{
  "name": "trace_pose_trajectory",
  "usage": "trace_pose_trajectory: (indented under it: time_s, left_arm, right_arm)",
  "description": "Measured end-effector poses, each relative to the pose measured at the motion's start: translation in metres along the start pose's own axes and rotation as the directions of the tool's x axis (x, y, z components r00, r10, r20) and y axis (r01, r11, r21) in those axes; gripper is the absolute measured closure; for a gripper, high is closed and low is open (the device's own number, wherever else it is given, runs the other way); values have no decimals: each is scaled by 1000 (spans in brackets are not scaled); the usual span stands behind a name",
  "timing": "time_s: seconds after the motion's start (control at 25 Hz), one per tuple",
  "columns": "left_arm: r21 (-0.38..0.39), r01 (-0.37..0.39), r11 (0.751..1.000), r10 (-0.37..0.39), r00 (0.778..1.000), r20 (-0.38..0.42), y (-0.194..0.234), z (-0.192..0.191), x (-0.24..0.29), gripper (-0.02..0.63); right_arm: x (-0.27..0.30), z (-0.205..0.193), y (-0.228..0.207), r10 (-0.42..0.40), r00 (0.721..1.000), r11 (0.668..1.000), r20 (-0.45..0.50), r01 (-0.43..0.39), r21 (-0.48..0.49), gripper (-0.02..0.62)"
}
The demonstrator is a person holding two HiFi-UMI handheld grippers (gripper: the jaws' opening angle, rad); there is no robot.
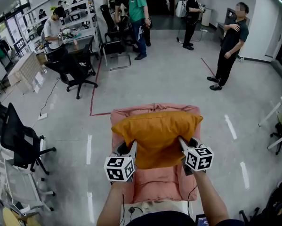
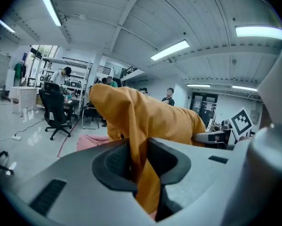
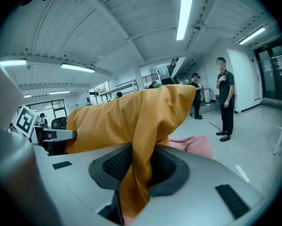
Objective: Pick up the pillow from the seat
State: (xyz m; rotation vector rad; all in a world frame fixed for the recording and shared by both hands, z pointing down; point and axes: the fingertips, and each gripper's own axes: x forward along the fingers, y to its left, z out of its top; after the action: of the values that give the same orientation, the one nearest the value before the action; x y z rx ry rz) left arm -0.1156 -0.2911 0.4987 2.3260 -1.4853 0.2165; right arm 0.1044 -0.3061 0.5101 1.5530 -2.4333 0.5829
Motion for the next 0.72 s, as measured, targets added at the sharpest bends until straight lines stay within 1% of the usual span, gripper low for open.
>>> trace_pose_trajectory:
  time_s: [0.24,0.52,0.72]
  left_arm:
    - [1,10,1000,-10,999,40,-7,12,-23,512]
    - [28,29,999,-31,998,61,-11,13,-54,512]
    - [35,36,999,-39,996,77,-17,16,-74,512]
  right_arm:
    - [-19,13,15,-9,999,1000,39,9,-17,483]
    - [-45,13,38,-26,997,999,72,27,-22,482]
    - [-64,15,50,-30,995,999,91,32,-26,482]
